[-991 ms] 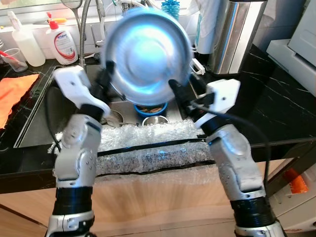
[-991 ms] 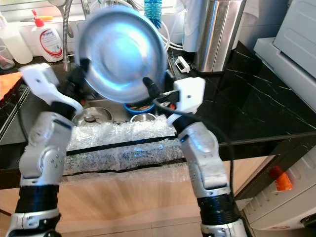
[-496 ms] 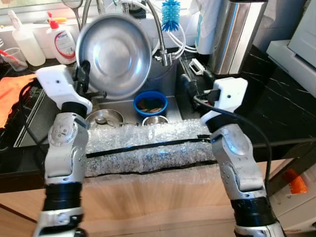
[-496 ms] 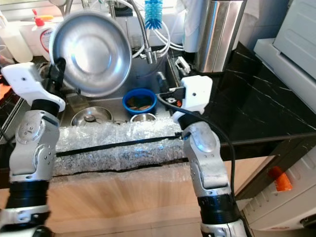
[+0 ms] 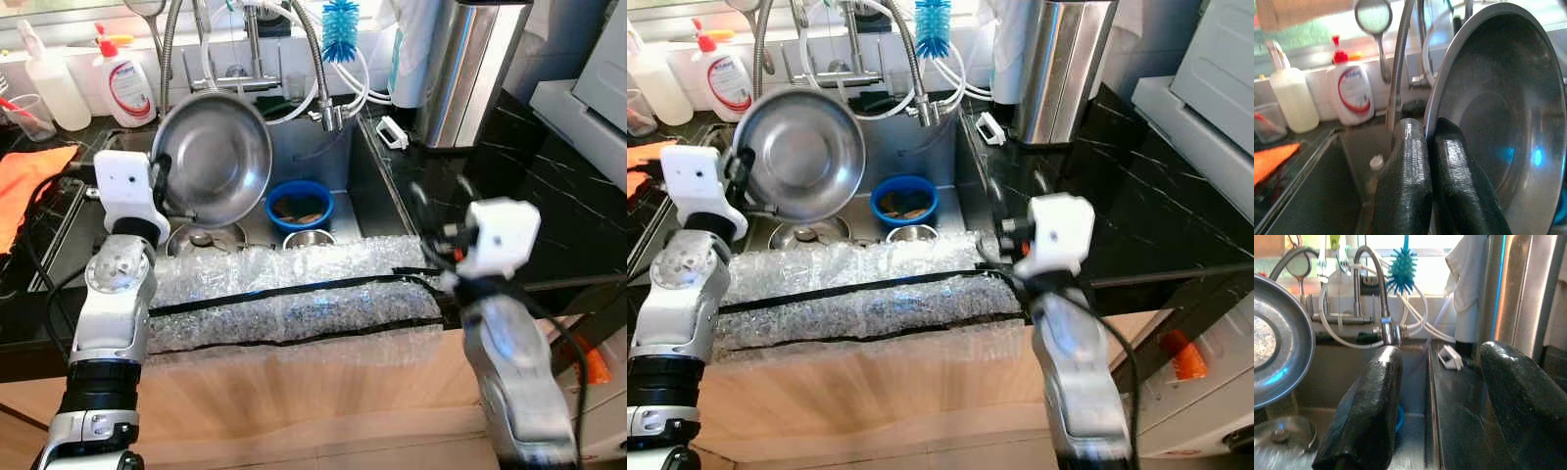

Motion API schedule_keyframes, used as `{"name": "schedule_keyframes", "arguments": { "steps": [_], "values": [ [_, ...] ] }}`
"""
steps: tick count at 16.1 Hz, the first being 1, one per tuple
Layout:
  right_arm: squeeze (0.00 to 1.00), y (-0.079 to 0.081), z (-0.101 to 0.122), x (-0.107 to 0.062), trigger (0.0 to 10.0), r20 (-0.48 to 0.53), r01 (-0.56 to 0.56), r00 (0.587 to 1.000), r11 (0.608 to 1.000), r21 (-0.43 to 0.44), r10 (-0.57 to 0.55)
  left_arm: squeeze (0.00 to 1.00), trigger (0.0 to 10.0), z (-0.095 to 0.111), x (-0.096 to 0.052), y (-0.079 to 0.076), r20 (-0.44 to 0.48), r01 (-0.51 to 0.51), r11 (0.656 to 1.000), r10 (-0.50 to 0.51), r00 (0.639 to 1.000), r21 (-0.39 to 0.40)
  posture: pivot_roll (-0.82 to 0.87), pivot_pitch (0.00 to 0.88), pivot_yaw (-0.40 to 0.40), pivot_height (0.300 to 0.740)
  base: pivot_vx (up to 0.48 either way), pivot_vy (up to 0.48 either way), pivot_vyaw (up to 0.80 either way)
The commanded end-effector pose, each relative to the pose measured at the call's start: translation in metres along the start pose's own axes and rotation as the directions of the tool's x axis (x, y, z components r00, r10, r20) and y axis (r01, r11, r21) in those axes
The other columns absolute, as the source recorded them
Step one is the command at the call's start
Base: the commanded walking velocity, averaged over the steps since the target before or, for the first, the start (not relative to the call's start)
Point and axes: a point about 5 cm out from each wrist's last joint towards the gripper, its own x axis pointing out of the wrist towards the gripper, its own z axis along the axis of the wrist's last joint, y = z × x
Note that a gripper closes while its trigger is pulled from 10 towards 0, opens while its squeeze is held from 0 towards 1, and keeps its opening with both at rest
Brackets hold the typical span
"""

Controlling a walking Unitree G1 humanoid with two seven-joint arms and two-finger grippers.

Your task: Kitchen organization

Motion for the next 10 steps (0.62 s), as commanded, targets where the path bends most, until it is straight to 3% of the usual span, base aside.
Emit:
{"name": "schedule_keyframes", "arguments": {
  "steps": [1,5,6,10],
  "values": [
    [0.0,0.003,0.007,-0.002,10.0,0.018,-0.009,1.0,1.0,-0.009,0.009,0.0,10.0,-0.002,0.0,0.005,-0.006,-0.013,0.999,0.014,1.0,0.031,-0.08,0.021,0.043,0.74,0.0,0.0,0.0],
    [0.0,0.006,0.001,-0.018,10.0,-0.026,0.002,1.0,1.0,-0.005,-0.002,0.0,10.0,-0.024,0.002,0.011,-0.111,-0.108,0.992,0.101,0.989,-0.061,-0.09,0.004,0.05,0.74,0.0,0.0,0.0],
    [0.0,0.009,0.002,-0.019,10.0,-0.03,0.003,1.0,1.0,0.008,-0.003,0.0,10.0,-0.032,0.003,0.009,-0.153,-0.12,0.984,0.1,0.983,-0.128,-0.09,0.001,0.052,0.74,0.0,0.0,0.0],
    [0.0,0.012,0.002,-0.017,10.0,-0.036,-0.001,0.999,1.0,0.018,0.002,0.0,10.0,-0.044,0.002,0.001,-0.214,-0.082,0.984,0.047,0.976,-0.156,-0.09,0.012,0.05,0.74,0.0,0.0,0.0]
  ]
}}
